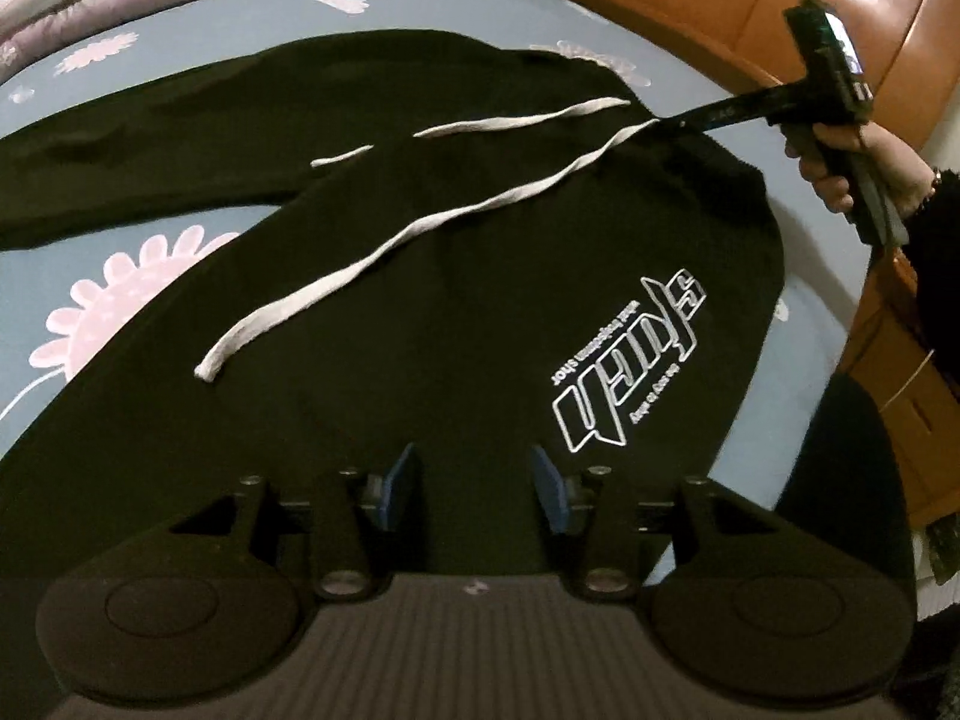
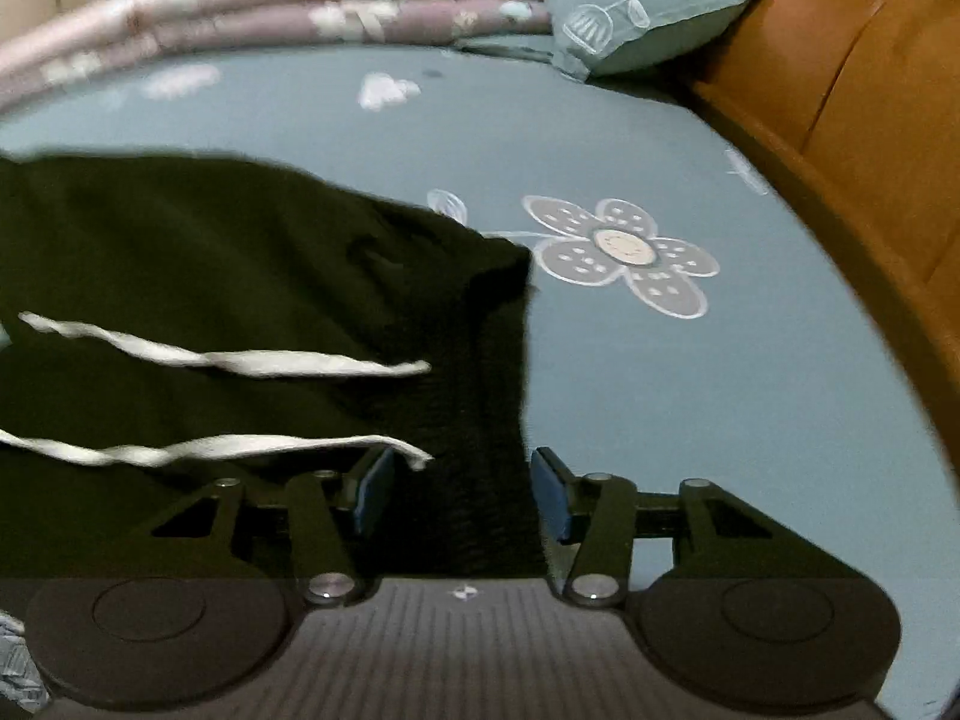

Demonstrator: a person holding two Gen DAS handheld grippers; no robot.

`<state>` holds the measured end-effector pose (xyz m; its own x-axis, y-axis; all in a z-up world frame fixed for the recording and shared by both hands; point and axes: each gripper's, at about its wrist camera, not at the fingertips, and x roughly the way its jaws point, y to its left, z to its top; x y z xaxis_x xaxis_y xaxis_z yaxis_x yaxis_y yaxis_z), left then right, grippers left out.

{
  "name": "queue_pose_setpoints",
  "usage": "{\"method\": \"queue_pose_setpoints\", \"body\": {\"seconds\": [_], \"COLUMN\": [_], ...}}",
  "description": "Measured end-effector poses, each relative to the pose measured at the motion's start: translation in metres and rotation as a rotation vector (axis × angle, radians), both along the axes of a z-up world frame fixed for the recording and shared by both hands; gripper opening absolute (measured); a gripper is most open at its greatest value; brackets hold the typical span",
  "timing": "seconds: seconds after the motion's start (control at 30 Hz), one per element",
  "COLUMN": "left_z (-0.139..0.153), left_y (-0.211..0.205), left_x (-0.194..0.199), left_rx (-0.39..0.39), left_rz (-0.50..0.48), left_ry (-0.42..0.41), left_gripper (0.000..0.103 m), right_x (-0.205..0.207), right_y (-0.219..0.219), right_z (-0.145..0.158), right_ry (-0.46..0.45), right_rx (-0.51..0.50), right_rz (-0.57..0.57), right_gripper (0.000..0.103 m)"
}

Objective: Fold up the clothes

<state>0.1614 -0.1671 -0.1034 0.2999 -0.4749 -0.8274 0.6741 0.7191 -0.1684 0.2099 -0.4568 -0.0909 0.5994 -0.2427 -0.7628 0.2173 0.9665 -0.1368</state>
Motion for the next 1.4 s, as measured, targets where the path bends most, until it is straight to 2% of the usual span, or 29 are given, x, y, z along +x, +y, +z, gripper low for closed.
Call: {"method": "queue_pose_setpoints", "body": {"seconds": [0.2, 0.47, 0.53, 0.67, 0.87, 0.93, 1.0, 1.17, 1.23, 1.3, 1.4], "left_z": [-0.002, -0.005, -0.005, -0.005, -0.006, -0.007, -0.007, -0.007, -0.007, -0.007, -0.007], "left_y": [-0.002, 0.002, 0.002, 0.000, 0.003, 0.003, 0.002, 0.001, 0.001, 0.002, 0.002], "left_x": [0.001, 0.005, 0.005, 0.006, 0.008, 0.008, 0.007, 0.006, 0.007, 0.008, 0.008], "left_rx": [-0.007, -0.030, -0.033, -0.031, -0.049, -0.054, -0.055, -0.050, -0.054, -0.058, -0.062], "left_rz": [-0.022, -0.015, -0.022, -0.028, -0.023, -0.026, -0.029, -0.033, -0.032, -0.032, -0.028], "left_ry": [0.000, 0.014, 0.015, 0.016, 0.027, 0.028, 0.025, 0.018, 0.023, 0.025, 0.027], "left_gripper": [0.049, 0.052, 0.054, 0.056, 0.058, 0.062, 0.062, 0.062, 0.062, 0.062, 0.063], "right_x": [0.015, -0.001, 0.008, 0.024, 0.019, 0.019, 0.019, 0.011, 0.013, 0.013, 0.012], "right_y": [-0.019, -0.061, -0.066, -0.063, -0.072, -0.078, -0.079, -0.101, -0.104, -0.105, -0.109], "right_z": [-0.006, 0.016, 0.010, -0.010, -0.009, -0.016, -0.018, -0.027, -0.034, -0.037, -0.037], "right_ry": [0.006, -0.187, -0.170, -0.084, -0.084, -0.079, -0.089, -0.191, -0.165, -0.145, -0.142], "right_rx": [0.150, 0.415, 0.447, 0.418, 0.454, 0.552, 0.585, 0.778, 0.795, 0.787, 0.800], "right_rz": [0.025, 0.038, 0.036, 0.039, 0.028, 0.032, 0.037, 0.007, -0.010, -0.001, -0.027], "right_gripper": [0.057, 0.055, 0.049, 0.046, 0.042, 0.040, 0.040, 0.040, 0.040, 0.032, 0.029]}}
